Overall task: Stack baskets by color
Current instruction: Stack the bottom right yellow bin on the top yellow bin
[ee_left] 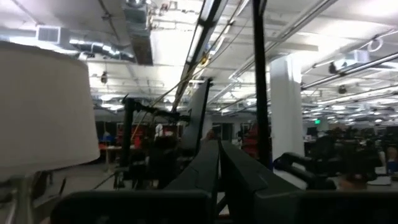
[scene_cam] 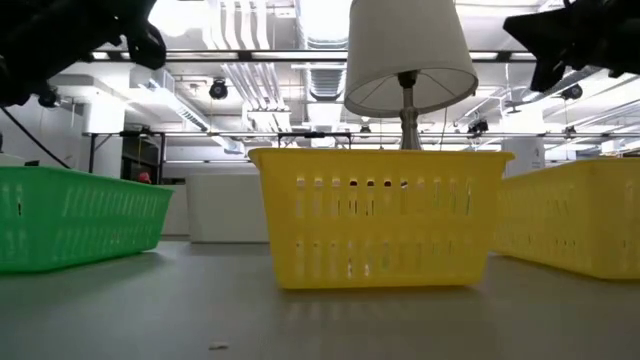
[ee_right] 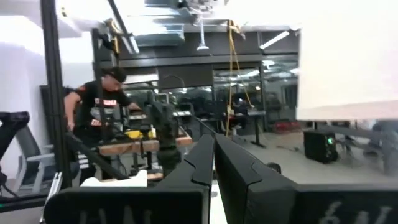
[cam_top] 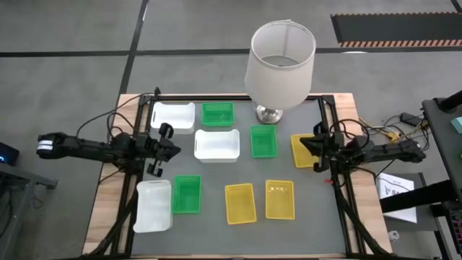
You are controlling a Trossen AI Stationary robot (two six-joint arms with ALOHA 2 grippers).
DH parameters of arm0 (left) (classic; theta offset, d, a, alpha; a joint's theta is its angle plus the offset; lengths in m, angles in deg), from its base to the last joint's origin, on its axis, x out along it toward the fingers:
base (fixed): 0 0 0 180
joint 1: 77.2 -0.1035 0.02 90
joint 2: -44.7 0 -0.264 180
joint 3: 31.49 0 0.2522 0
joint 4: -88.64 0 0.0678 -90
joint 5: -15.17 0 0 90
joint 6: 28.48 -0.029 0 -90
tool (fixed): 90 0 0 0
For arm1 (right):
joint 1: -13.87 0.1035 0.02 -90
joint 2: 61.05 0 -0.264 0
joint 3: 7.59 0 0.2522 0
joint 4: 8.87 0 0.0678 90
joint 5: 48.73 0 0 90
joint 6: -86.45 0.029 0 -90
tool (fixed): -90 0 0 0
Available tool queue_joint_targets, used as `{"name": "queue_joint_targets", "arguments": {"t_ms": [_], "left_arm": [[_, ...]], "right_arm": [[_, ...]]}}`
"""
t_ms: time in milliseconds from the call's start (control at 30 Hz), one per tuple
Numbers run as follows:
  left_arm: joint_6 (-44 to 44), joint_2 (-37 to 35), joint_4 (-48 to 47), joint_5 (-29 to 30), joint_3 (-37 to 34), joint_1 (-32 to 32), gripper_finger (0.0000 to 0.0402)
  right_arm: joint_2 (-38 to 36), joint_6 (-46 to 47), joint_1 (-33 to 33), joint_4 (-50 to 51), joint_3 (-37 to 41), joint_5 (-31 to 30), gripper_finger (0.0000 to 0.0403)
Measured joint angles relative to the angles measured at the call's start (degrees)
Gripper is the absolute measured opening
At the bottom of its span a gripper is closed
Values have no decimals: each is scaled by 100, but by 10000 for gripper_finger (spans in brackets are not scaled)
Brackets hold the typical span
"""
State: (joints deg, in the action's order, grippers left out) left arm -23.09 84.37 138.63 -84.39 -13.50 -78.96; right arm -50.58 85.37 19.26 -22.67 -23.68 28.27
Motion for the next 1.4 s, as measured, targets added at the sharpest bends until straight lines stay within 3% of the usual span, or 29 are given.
{"name": "queue_joint_targets", "arguments": {"t_ms": [400,733,967,1200,1400], "left_arm": [[11,231,335,113,2,0,2],[19,246,333,111,2,2,2],[19,266,317,110,0,0,2],[19,322,364,110,-2,0,2],[19,294,339,110,-2,1,2]], "right_arm": [[2184,-86,564,-1326,0,55,9],[3314,112,1206,-1784,-470,-112,9],[3992,46,1360,-369,-1613,-113,9],[4685,214,1463,1999,-3061,-110,9],[5356,823,1937,3626,-4179,-5,8]]}}
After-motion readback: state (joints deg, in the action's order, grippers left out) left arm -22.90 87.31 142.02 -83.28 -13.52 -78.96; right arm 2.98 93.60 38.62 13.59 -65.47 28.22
